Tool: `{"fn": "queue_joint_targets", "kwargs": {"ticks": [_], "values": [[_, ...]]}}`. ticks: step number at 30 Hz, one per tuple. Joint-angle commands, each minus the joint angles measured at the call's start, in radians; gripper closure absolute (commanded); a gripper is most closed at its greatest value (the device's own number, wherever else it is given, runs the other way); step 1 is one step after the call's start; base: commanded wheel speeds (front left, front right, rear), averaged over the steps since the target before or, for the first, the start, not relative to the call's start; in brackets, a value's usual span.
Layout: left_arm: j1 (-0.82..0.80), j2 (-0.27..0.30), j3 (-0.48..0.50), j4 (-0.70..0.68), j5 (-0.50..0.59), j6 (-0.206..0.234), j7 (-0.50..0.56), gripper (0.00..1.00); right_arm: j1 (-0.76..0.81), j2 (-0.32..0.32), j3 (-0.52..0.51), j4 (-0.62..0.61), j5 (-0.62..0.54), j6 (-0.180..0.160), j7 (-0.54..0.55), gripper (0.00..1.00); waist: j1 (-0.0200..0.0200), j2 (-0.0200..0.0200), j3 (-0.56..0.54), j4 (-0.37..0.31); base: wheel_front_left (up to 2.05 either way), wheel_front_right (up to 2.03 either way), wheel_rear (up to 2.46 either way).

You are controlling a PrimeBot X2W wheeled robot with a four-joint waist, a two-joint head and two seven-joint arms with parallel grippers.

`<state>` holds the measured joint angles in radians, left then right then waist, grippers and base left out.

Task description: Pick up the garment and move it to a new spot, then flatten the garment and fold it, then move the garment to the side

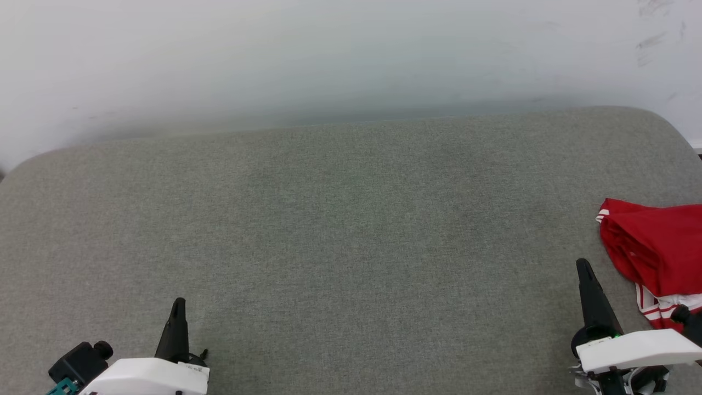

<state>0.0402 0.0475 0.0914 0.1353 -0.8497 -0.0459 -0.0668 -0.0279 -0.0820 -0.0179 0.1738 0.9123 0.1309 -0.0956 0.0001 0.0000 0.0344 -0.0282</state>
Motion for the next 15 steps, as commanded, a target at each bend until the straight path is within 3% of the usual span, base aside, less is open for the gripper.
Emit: {"fn": "queue_joint_targets", "kwargs": {"ticks": [1,15], "values": [[-0.021,0.003,0.003,-0.006,-0.021,-0.007,0.004,1.00,-0.027,-0.008,-0.003,-0.007,0.024,0.000,0.004,1.00,-0.0001,0.0000,0.000,0.000,0.00,0.00,0.00],[-0.054,0.003,0.008,0.021,-0.195,-0.026,0.047,1.00,-0.040,-0.005,-0.017,0.010,0.190,0.000,0.045,1.00,-0.0001,0.0000,-0.006,0.005,0.00,0.00,0.00]]}}
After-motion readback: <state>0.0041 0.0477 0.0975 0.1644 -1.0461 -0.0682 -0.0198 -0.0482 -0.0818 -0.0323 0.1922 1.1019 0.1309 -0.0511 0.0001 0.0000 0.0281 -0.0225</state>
